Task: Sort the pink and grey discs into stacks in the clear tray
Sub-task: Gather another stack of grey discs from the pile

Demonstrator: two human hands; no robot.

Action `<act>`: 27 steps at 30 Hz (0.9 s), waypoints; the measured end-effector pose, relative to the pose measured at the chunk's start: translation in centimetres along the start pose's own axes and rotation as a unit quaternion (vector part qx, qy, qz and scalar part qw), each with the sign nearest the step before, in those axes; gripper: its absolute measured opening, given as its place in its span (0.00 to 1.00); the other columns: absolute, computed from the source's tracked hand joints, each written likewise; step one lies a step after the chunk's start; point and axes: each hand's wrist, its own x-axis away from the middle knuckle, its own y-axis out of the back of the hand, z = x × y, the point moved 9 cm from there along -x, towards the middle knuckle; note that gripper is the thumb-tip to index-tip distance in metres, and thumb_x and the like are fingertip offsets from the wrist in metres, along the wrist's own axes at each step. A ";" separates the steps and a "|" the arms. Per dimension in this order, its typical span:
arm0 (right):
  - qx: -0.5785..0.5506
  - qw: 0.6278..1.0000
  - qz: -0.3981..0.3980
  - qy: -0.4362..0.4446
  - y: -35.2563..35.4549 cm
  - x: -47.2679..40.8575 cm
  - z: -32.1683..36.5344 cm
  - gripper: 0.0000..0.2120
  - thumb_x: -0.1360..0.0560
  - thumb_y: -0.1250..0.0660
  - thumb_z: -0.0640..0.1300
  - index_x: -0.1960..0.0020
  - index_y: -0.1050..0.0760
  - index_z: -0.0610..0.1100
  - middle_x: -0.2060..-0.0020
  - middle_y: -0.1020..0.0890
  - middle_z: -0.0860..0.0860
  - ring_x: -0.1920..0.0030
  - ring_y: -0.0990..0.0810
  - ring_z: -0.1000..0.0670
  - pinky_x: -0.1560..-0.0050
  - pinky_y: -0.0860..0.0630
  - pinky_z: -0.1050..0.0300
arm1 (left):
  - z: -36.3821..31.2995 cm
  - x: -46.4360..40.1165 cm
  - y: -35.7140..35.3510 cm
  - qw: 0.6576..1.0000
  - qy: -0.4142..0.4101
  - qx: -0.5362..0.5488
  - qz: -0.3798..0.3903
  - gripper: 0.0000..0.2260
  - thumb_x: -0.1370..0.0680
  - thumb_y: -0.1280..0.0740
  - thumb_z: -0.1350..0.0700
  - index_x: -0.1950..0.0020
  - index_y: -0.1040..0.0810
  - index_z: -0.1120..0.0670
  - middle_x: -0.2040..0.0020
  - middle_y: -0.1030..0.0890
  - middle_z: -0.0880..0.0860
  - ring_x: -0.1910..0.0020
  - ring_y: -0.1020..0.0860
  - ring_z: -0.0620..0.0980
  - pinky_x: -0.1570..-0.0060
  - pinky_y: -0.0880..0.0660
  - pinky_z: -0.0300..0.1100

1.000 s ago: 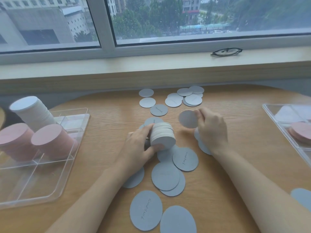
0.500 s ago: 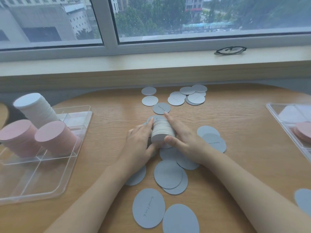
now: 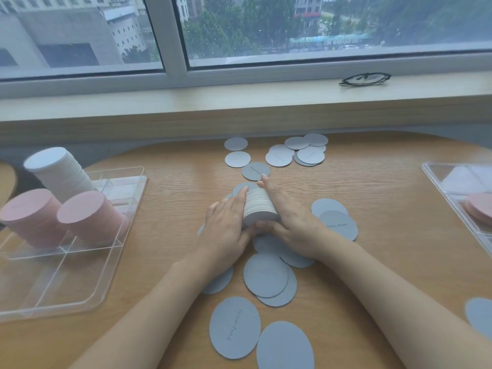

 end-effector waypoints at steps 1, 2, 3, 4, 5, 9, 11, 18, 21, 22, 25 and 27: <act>-0.005 1.000 0.003 0.001 0.0 0.0 -0.1 0.42 0.22 0.37 0.61 0.20 0.59 0.52 0.22 0.43 0.56 0.22 0.46 0.54 0.24 0.49 0.59 | 0.1 0.0 0.0 1.000 0.002 0.011 0.002 0.38 0.23 0.50 0.33 0.20 0.42 0.55 0.26 0.30 0.51 0.27 0.34 0.52 0.28 0.43 0.47; -0.013 1.000 0.009 0.001 0.1 0.0 0.0 0.42 0.23 0.39 0.64 0.20 0.58 0.53 0.22 0.43 0.57 0.23 0.45 0.55 0.24 0.48 0.57 | 0.2 -0.1 0.1 1.000 0.008 0.028 0.004 0.37 0.23 0.49 0.33 0.21 0.40 0.54 0.27 0.29 0.50 0.29 0.33 0.51 0.29 0.42 0.47; -0.024 1.000 0.015 0.000 0.2 0.0 0.0 0.41 0.24 0.41 0.67 0.20 0.57 0.54 0.22 0.42 0.58 0.23 0.44 0.56 0.25 0.47 0.58 | 0.4 -0.1 0.2 0.999 0.016 0.049 0.004 0.36 0.24 0.46 0.33 0.22 0.38 0.53 0.30 0.27 0.48 0.31 0.32 0.50 0.31 0.41 0.46; -0.036 0.999 0.016 -0.001 0.5 0.0 -0.1 0.40 0.25 0.44 0.69 0.20 0.53 0.54 0.24 0.40 0.59 0.25 0.42 0.58 0.26 0.46 0.60 | 0.5 -0.2 0.4 0.997 0.021 0.068 0.004 0.34 0.24 0.44 0.34 0.24 0.36 0.52 0.33 0.26 0.47 0.35 0.31 0.48 0.33 0.40 0.45; -0.048 0.999 0.009 -0.003 0.9 0.0 -0.2 0.39 0.25 0.47 0.70 0.20 0.49 0.53 0.26 0.37 0.60 0.27 0.39 0.60 0.29 0.45 0.65 | 0.5 -0.2 0.6 0.996 0.022 0.085 0.001 0.33 0.25 0.41 0.35 0.25 0.34 0.51 0.37 0.25 0.45 0.39 0.31 0.44 0.36 0.40 0.43; -0.048 0.992 -0.100 -0.054 4.0 -0.8 -2.4 0.25 0.20 0.41 0.58 0.29 0.29 0.47 0.36 0.24 0.55 0.38 0.27 0.59 0.41 0.35 0.67 | 0.4 0.0 1.2 0.992 0.026 0.126 -0.016 0.26 0.26 0.35 0.40 0.31 0.31 0.48 0.47 0.28 0.36 0.48 0.35 0.32 0.45 0.42 0.39; 0.002 0.987 -0.133 -0.092 5.2 -1.9 -4.2 0.18 0.20 0.36 0.51 0.32 0.27 0.45 0.38 0.23 0.52 0.42 0.23 0.54 0.42 0.32 0.61 | 0.5 0.1 1.3 0.990 0.032 0.140 -0.017 0.25 0.26 0.34 0.40 0.32 0.30 0.47 0.48 0.29 0.32 0.46 0.36 0.26 0.45 0.41 0.39; 0.205 0.966 -0.048 -0.149 5.6 -9.2 -8.1 0.32 0.22 0.37 0.58 0.23 0.40 0.46 0.23 0.40 0.46 0.25 0.39 0.44 0.25 0.44 0.48 | 0.8 0.1 1.1 0.988 0.040 0.151 -0.010 0.23 0.26 0.34 0.39 0.33 0.30 0.44 0.47 0.28 0.31 0.45 0.35 0.27 0.44 0.40 0.35; 0.231 0.958 0.001 -0.171 4.9 -11.5 -9.7 0.36 0.22 0.42 0.64 0.20 0.47 0.49 0.20 0.49 0.48 0.20 0.53 0.48 0.22 0.55 0.45 | 1.0 0.1 1.0 0.987 0.041 0.153 -0.008 0.22 0.24 0.31 0.40 0.33 0.31 0.42 0.47 0.28 0.33 0.44 0.35 0.29 0.43 0.40 0.34; 0.241 0.955 0.016 -0.173 4.8 -12.0 -10.1 0.36 0.21 0.43 0.64 0.20 0.48 0.49 0.20 0.49 0.49 0.20 0.54 0.49 0.22 0.56 0.44 | 1.0 0.1 1.0 0.987 0.041 0.153 -0.006 0.21 0.23 0.30 0.42 0.33 0.31 0.42 0.47 0.28 0.33 0.43 0.35 0.30 0.42 0.41 0.34; 0.269 0.950 0.030 -0.155 4.5 -12.6 -10.3 0.32 0.19 0.49 0.63 0.21 0.44 0.48 0.21 0.43 0.51 0.20 0.53 0.50 0.23 0.59 0.41 | 1.2 0.1 0.9 0.988 0.037 0.153 -0.005 0.21 0.22 0.29 0.45 0.32 0.32 0.43 0.46 0.29 0.33 0.43 0.36 0.30 0.41 0.42 0.30; 0.288 0.947 0.028 -0.141 4.3 -12.3 -10.1 0.29 0.18 0.50 0.61 0.22 0.42 0.48 0.22 0.41 0.52 0.21 0.51 0.51 0.23 0.60 0.42 | 1.1 0.0 0.9 0.988 0.032 0.154 -0.007 0.21 0.22 0.29 0.44 0.32 0.31 0.44 0.45 0.28 0.35 0.42 0.35 0.31 0.41 0.41 0.33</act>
